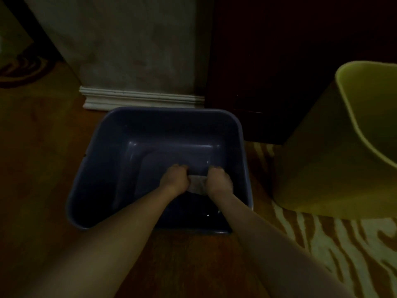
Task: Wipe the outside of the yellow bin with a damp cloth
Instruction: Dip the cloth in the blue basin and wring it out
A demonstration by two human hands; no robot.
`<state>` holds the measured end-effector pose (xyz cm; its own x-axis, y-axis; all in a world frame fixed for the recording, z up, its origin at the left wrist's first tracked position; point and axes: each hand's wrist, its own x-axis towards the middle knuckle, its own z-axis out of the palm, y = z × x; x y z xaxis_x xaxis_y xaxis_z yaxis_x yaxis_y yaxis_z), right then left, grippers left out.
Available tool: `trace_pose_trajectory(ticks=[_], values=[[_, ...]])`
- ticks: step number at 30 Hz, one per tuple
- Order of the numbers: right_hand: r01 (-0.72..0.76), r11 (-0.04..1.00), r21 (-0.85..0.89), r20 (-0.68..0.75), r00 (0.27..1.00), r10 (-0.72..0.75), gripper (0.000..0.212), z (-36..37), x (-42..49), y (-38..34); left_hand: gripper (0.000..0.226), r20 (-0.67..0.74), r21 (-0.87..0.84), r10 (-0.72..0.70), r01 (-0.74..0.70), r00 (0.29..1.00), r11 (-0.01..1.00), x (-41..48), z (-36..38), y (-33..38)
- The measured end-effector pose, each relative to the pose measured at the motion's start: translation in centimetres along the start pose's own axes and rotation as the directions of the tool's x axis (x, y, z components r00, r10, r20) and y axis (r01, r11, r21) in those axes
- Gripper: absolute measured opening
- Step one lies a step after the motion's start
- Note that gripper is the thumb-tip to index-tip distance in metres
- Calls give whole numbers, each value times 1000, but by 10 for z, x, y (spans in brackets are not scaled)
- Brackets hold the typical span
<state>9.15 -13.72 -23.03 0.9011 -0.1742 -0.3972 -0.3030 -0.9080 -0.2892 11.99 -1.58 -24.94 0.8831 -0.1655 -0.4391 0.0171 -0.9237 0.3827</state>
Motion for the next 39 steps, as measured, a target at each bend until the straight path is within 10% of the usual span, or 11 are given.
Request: trace_pose_trajectory(ticks=[8,20,32,39], values=[[-8,999,-45,10,1000,8,30,5,7,3,22,-32,-57,60,-62,998,996,6,11,0],[64,855,514,-194,980,43,5,-54,-28,8,15,-30,-566,235,-210,972,797,-20,-52,16],[331,849,412,-445,886,-129,5,-121,-141,57,9,234,-433,361,-236,903,870,-121,-121,110],[13,883,469,-462,856,233,12,-109,-206,141,12,257,-360,319,-216,912,908,-188,-65,207]])
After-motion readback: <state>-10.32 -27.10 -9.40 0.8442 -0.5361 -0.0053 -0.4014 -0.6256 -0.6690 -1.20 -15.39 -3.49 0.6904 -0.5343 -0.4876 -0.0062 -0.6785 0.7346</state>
